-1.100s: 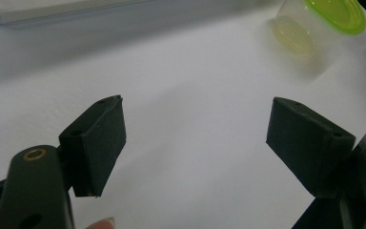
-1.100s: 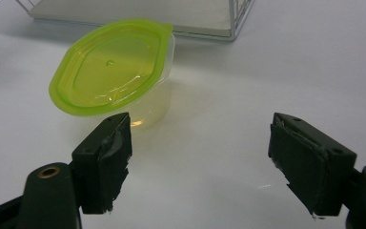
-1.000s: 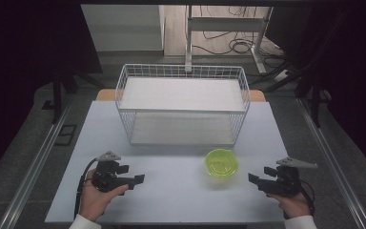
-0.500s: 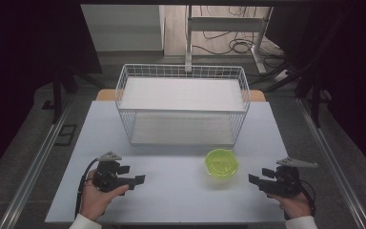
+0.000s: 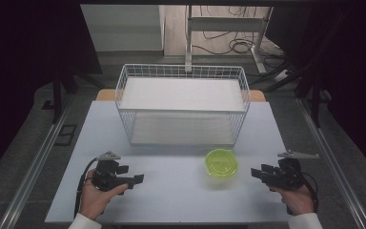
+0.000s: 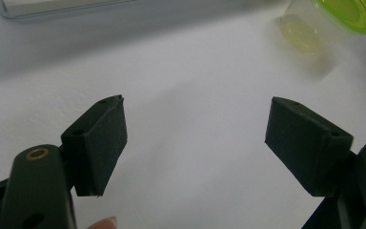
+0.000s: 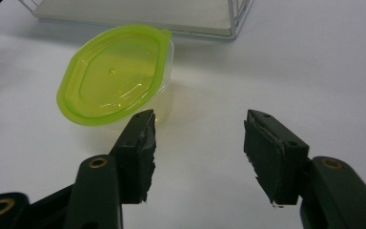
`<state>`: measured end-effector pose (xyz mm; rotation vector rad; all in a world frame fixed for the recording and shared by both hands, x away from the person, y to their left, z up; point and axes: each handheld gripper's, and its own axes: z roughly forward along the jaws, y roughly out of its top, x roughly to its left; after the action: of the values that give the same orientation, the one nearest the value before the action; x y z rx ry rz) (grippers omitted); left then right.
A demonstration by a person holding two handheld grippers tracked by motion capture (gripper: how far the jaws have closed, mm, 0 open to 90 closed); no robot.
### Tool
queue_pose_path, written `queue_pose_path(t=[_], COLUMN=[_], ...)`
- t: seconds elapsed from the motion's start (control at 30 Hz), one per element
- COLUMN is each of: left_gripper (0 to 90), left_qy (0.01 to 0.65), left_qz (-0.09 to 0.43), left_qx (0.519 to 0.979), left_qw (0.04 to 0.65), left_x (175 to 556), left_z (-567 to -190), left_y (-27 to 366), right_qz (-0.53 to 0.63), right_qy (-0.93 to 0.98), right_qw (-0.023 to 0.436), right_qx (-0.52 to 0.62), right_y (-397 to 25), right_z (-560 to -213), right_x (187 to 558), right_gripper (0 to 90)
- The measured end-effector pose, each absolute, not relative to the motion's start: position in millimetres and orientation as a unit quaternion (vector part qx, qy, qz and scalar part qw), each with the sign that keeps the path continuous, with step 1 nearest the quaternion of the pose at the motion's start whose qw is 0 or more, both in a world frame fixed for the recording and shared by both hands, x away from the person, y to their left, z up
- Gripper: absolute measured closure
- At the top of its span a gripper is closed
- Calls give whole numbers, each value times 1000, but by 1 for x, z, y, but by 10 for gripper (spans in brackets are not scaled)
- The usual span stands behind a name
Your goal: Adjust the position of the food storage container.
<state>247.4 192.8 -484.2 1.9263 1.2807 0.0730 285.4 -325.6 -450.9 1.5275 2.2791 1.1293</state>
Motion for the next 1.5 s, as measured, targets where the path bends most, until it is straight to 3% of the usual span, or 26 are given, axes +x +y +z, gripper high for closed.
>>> queue_pose_path(t=[0.27, 0.4, 0.5, 0.57, 1.5], left_gripper=[217, 215, 215, 216, 218], left_qy=[508, 506, 506, 507, 506], left_qz=[27, 26, 26, 25, 23], left_qx=[762, 765, 766, 764, 767], left_qw=[400, 398, 397, 398, 393], left_x=[249, 250, 250, 250, 249], left_z=[-485, -486, -487, -487, -489], left_y=[193, 192, 192, 193, 192], right_qz=[366, 350, 338, 335, 313], right_qy=[771, 779, 783, 785, 799], right_qw=[77, 81, 75, 73, 3], right_qx=[516, 514, 517, 517, 514], right_y=[-318, -310, -302, -300, -270], right_z=[-447, -447, -453, -455, -493], right_x=[300, 309, 320, 323, 332], right_gripper=[568, 683, 859, 879, 891])
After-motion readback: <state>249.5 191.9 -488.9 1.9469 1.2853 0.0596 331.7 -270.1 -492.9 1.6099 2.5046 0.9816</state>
